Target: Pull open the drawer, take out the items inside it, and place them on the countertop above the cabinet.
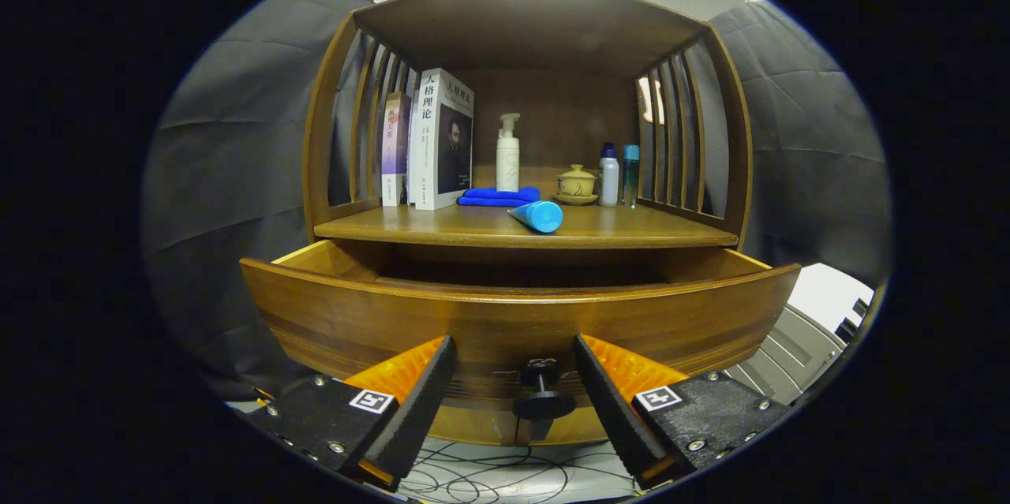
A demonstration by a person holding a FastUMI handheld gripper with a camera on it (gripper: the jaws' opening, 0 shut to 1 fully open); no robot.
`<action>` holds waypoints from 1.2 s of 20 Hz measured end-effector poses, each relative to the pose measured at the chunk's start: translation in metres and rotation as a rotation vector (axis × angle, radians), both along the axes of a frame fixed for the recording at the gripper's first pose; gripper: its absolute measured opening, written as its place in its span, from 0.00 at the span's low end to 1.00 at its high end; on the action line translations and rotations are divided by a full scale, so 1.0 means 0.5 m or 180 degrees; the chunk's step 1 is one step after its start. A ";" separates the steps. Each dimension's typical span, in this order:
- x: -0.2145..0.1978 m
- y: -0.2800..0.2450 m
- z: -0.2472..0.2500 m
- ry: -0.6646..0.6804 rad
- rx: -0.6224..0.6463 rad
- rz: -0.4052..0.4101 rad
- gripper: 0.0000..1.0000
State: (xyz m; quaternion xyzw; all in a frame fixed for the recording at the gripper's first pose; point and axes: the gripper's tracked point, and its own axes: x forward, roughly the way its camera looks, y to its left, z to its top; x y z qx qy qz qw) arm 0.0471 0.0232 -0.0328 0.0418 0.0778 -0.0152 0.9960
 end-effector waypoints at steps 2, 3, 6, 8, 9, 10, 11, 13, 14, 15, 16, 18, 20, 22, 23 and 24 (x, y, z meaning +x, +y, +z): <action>0.012 -0.003 0.000 0.0004 -0.0023 0.0003 0.96; 0.019 -0.004 0.000 0.0003 -0.0035 0.0007 0.95; 0.040 -0.005 -0.001 -0.0001 -0.0060 0.0023 0.93; 0.055 -0.005 -0.001 -0.0002 -0.0091 0.0021 0.93; 0.062 -0.005 -0.003 0.0001 -0.0117 0.0025 0.93; 0.068 -0.005 -0.003 0.0003 -0.0139 0.0032 0.94; 0.076 -0.005 -0.003 -0.0001 -0.0151 0.0040 0.94; 0.090 -0.006 -0.003 -0.0012 -0.0131 0.0045 0.94; 0.098 -0.007 -0.002 -0.0014 -0.0106 0.0039 0.94; 0.104 -0.006 -0.002 -0.0013 -0.0090 0.0036 0.94; 0.111 -0.006 -0.002 -0.0007 -0.0088 0.0037 0.94; 0.126 -0.006 -0.003 -0.0002 -0.0100 0.0045 0.94; 0.141 -0.006 -0.003 -0.0006 -0.0124 0.0068 0.94; 0.154 -0.006 -0.004 -0.0013 -0.0143 0.0095 0.94; 0.161 -0.006 -0.004 -0.0019 -0.0147 0.0109 0.94; 0.167 -0.007 -0.004 -0.0017 -0.0148 0.0124 0.94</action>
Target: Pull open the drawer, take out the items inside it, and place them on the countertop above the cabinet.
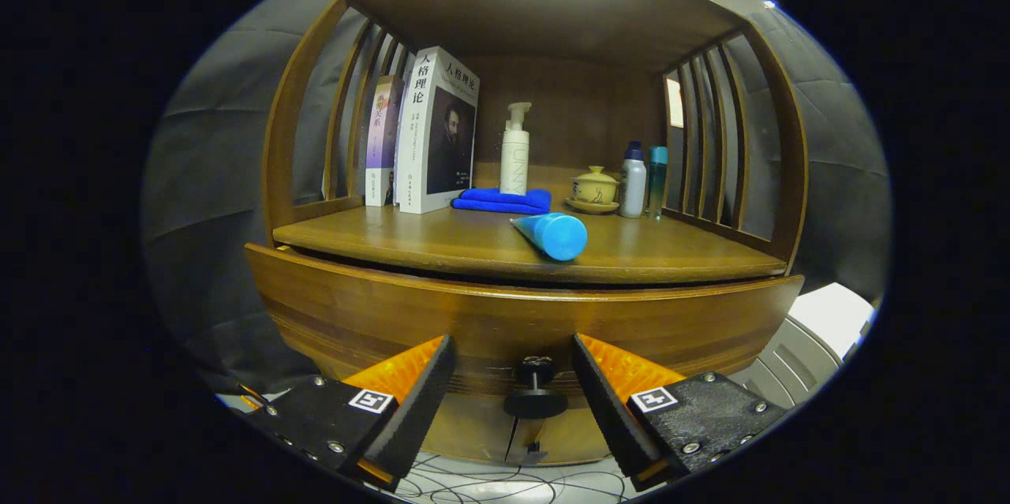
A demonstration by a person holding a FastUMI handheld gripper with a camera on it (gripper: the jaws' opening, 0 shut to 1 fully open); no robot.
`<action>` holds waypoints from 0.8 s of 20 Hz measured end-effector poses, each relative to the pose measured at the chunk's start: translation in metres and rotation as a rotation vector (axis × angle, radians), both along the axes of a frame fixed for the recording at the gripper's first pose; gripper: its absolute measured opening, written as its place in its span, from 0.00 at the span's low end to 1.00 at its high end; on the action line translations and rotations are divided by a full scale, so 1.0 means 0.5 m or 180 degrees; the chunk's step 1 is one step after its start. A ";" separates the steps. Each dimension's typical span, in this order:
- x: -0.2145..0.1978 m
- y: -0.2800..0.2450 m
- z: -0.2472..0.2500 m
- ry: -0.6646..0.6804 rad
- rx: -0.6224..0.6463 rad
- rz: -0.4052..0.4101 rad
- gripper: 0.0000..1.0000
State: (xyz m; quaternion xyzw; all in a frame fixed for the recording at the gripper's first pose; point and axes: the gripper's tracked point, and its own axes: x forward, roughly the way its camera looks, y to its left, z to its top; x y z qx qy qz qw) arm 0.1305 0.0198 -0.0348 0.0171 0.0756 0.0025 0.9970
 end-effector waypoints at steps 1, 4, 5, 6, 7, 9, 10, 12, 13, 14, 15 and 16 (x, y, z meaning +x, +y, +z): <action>0.006 0.000 0.001 0.0000 0.0004 0.0011 0.94; 0.026 -0.001 0.000 0.0004 0.0025 0.0032 0.94; 0.031 0.000 0.002 -0.0016 0.0037 0.0042 0.94; 0.031 0.001 0.000 -0.0015 0.0041 0.0034 0.94; 0.030 -0.001 0.003 -0.0038 0.0040 0.0019 0.94; 0.031 0.003 0.002 -0.0047 0.0039 0.0011 0.94; 0.029 0.004 0.002 -0.0042 0.0033 0.0027 0.94; 0.026 0.012 -0.002 -0.0008 0.0045 0.0118 0.94; 0.020 0.015 -0.003 0.0015 0.0048 0.0149 0.94; 0.011 0.010 0.002 0.0007 0.0035 0.0130 0.94; 0.000 0.007 0.010 -0.0012 0.0028 0.0115 0.94; -0.015 0.006 0.019 -0.0034 0.0024 0.0103 0.94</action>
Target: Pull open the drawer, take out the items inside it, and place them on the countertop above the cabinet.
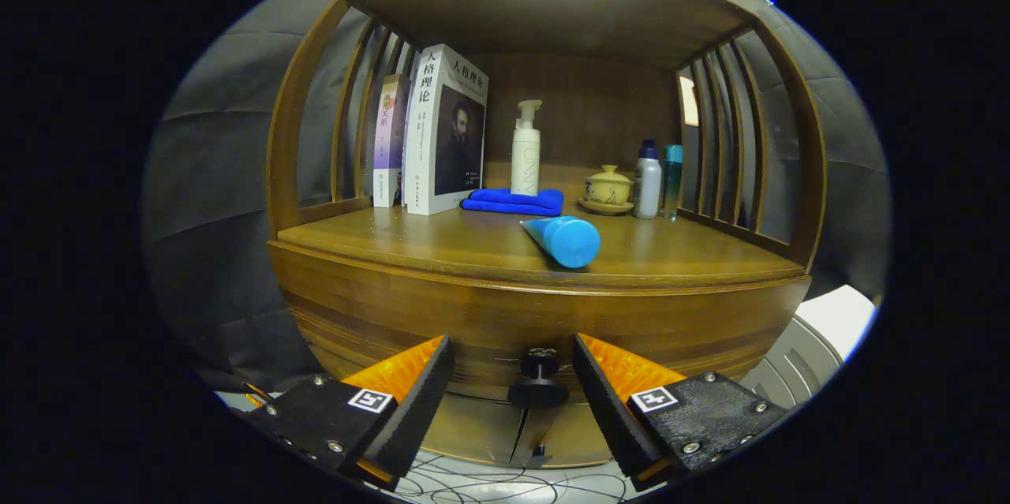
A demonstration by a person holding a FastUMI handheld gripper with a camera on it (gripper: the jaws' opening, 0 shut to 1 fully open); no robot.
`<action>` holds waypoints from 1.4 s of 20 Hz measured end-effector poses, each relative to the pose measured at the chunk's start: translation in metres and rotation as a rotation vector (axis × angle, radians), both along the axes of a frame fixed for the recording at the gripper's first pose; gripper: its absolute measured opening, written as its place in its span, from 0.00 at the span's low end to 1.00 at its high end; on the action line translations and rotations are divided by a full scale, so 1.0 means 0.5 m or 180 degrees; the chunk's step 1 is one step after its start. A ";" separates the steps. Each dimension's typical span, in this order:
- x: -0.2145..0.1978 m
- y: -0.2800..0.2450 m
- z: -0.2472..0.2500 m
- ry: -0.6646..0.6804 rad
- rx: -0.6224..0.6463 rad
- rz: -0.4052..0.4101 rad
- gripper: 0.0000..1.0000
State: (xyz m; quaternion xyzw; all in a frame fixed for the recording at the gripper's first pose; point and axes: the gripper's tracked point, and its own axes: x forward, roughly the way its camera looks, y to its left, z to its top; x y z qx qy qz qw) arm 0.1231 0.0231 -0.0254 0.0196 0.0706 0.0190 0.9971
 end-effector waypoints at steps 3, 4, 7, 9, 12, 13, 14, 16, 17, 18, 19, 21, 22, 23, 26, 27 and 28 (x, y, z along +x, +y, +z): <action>-0.056 -0.009 0.040 -0.0122 -0.0038 -0.0076 0.94; -0.074 -0.009 0.054 -0.0162 -0.0045 -0.0084 0.94; -0.129 -0.015 0.105 -0.0315 -0.0059 -0.0136 0.94; -0.167 -0.022 0.141 -0.0436 -0.0052 -0.0191 0.94; -0.225 -0.032 0.180 -0.0590 -0.0003 -0.0247 0.94; -0.245 -0.033 0.183 -0.0610 0.0036 -0.0251 0.94; -0.264 -0.032 0.186 -0.0634 0.0090 -0.0240 0.94; -0.301 -0.032 0.187 -0.0678 0.0180 -0.0224 0.94; -0.319 -0.034 0.185 -0.0700 0.0193 -0.0225 0.94; -0.335 -0.035 0.182 -0.0713 0.0186 -0.0221 0.94; -0.345 -0.037 0.176 -0.0716 0.0159 -0.0217 0.94; -0.371 -0.034 0.164 -0.0705 0.0068 -0.0196 0.94; -0.379 -0.033 0.159 -0.0719 0.0043 -0.0185 0.94; -0.385 -0.026 0.151 -0.0722 0.0023 -0.0152 0.94; -0.393 -0.028 0.129 -0.0698 -0.0083 -0.0143 0.94; -0.391 -0.033 0.121 -0.0686 -0.0119 -0.0166 0.94; -0.390 -0.037 0.115 -0.0682 -0.0125 -0.0171 0.94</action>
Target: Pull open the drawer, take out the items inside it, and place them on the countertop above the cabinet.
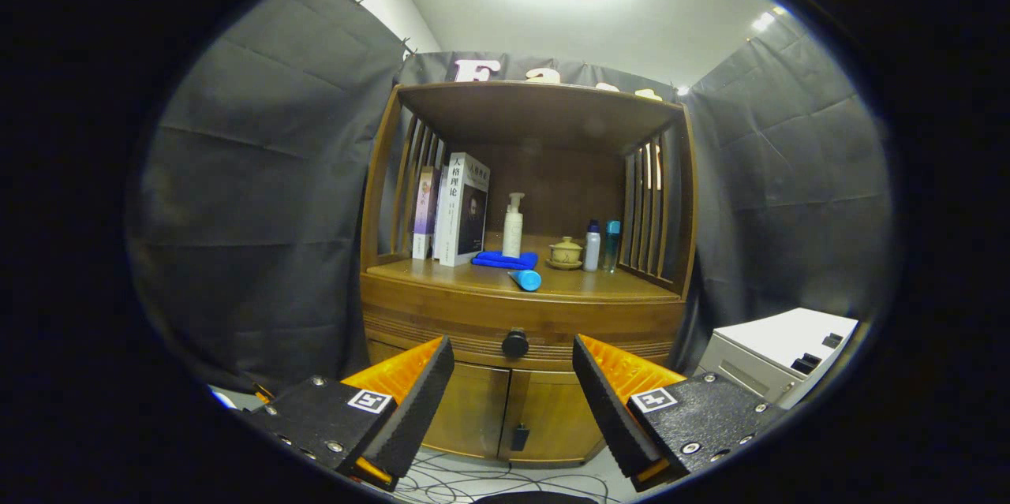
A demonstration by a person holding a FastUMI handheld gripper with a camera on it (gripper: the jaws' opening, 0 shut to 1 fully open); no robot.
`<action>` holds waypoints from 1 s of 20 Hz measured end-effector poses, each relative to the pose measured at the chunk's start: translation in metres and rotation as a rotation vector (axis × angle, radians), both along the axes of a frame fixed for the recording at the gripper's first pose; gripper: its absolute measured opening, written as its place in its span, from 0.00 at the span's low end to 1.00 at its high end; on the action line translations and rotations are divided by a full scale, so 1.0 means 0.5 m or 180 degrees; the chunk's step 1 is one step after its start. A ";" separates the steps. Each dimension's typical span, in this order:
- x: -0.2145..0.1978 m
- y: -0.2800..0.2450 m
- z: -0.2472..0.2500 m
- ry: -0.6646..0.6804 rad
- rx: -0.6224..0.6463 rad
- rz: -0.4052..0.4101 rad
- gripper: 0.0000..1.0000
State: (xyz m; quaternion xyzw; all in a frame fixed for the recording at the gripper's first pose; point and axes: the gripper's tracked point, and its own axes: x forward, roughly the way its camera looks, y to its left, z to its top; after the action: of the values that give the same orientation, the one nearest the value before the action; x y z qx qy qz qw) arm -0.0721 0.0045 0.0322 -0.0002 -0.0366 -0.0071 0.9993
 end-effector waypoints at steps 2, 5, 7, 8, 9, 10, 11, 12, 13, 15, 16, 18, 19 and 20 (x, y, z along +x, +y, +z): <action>0.003 -0.004 -0.004 -0.0002 0.0081 -0.0006 0.94; 0.001 -0.016 0.004 -0.0061 0.0212 -0.0022 0.94; 0.001 -0.019 0.005 -0.0071 0.0242 -0.0039 0.94; 0.000 -0.018 0.005 -0.0075 0.0250 -0.0031 0.94; 0.000 -0.019 0.008 -0.0084 0.0259 -0.0027 0.94; 0.001 -0.018 0.009 -0.0093 0.0275 -0.0013 0.94; 0.000 -0.016 0.011 -0.0105 0.0292 -0.0001 0.94; 0.000 -0.016 0.011 -0.0106 0.0304 0.0003 0.94; -0.001 -0.017 0.011 -0.0111 0.0309 -0.0001 0.94; -0.001 -0.021 0.014 -0.0126 0.0336 -0.0013 0.94; -0.001 -0.024 0.014 -0.0127 0.0352 -0.0028 0.94; -0.001 -0.031 0.011 -0.0118 0.0383 -0.0054 0.94; -0.002 -0.034 0.010 -0.0109 0.0393 -0.0059 0.94; -0.004 -0.037 0.014 -0.0126 0.0398 -0.0066 0.94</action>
State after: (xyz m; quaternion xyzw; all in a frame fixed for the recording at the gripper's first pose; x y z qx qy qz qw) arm -0.0740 -0.0140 0.0392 0.0620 -0.0558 -0.0197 0.9963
